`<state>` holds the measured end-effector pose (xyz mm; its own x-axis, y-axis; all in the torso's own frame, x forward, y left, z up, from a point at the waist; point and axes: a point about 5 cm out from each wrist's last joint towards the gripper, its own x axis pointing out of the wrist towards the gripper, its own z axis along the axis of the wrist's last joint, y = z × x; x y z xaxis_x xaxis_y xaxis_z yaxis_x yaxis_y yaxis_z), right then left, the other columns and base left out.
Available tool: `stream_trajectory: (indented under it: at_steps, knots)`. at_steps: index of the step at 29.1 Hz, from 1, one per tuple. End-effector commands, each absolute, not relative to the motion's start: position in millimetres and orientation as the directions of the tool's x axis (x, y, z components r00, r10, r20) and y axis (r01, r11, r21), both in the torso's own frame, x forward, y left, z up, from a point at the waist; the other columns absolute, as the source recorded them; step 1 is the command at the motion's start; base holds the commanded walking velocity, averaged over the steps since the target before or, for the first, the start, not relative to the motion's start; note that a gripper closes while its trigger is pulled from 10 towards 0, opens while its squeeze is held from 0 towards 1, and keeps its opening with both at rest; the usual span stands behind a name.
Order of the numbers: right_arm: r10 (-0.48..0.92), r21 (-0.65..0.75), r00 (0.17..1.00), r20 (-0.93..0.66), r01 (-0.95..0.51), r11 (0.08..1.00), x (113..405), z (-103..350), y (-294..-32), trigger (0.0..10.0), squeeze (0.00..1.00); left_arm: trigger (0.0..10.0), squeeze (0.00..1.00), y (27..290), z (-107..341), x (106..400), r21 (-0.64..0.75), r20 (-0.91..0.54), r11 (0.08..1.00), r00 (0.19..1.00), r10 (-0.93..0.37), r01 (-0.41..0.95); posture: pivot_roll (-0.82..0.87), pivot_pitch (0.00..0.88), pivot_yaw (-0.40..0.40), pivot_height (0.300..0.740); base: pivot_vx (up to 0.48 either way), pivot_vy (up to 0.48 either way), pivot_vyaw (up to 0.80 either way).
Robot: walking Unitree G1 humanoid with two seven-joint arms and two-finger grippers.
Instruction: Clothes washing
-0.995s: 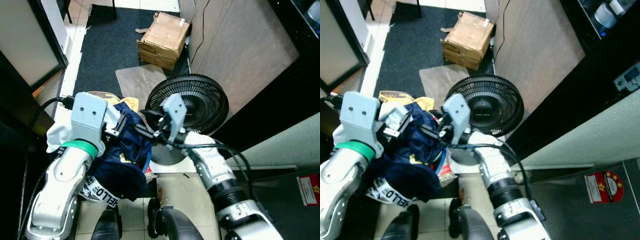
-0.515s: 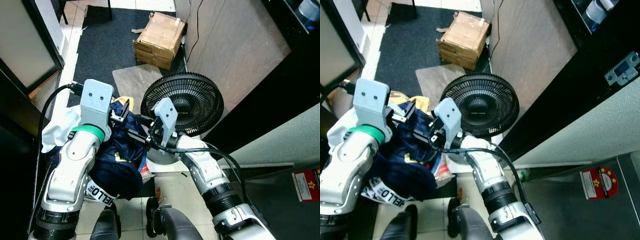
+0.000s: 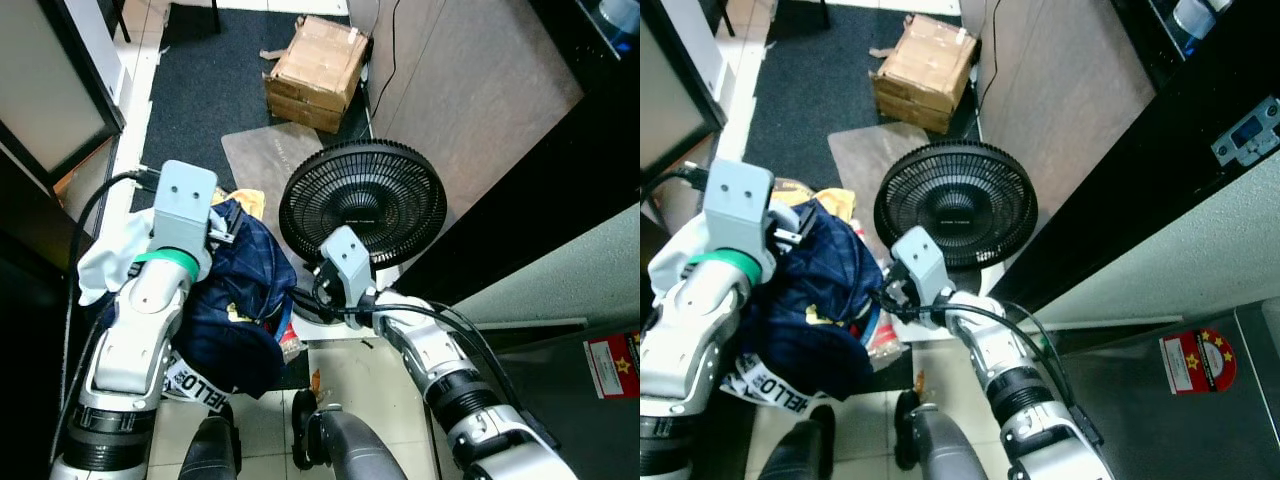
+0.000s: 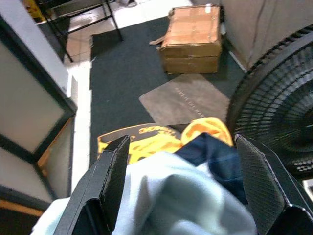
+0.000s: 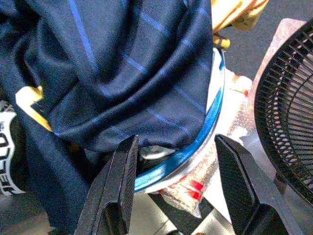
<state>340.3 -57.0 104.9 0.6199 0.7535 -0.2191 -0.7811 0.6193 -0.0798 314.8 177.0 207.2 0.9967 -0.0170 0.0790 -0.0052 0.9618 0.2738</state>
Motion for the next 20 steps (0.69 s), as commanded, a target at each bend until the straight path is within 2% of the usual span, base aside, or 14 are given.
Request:
stream_trajectory:
  at_steps: [1,7,12,20]
  knots:
    - [0.748,-0.064,0.617,-0.246,-0.780,0.623,338,97,-57,10.0,0.00,10.0,0.00,179,199,315,0.274,0.050,0.962,0.999,-0.004,-0.010,-0.02,0.338,-0.075,0.740,0.000,0.000,0.00]
    - [0.738,-0.027,0.649,-0.184,-0.754,0.656,348,112,-47,10.0,0.00,10.0,0.00,179,182,331,0.299,-0.015,0.954,1.000,0.009,-0.004,-0.01,0.345,-0.075,0.740,0.000,0.000,0.00]
    - [0.738,-0.019,0.661,-0.135,-0.747,0.665,355,125,-41,10.0,0.00,10.0,0.00,162,173,351,0.312,-0.053,0.949,0.998,-0.038,0.053,-0.02,0.348,-0.068,0.740,0.000,0.000,0.00]
    - [0.751,-0.006,0.651,-0.114,-0.756,0.654,356,128,-36,10.0,0.00,10.0,0.00,150,173,359,0.294,-0.054,0.953,0.997,-0.059,0.072,-0.02,0.349,-0.069,0.740,0.000,0.000,0.00]
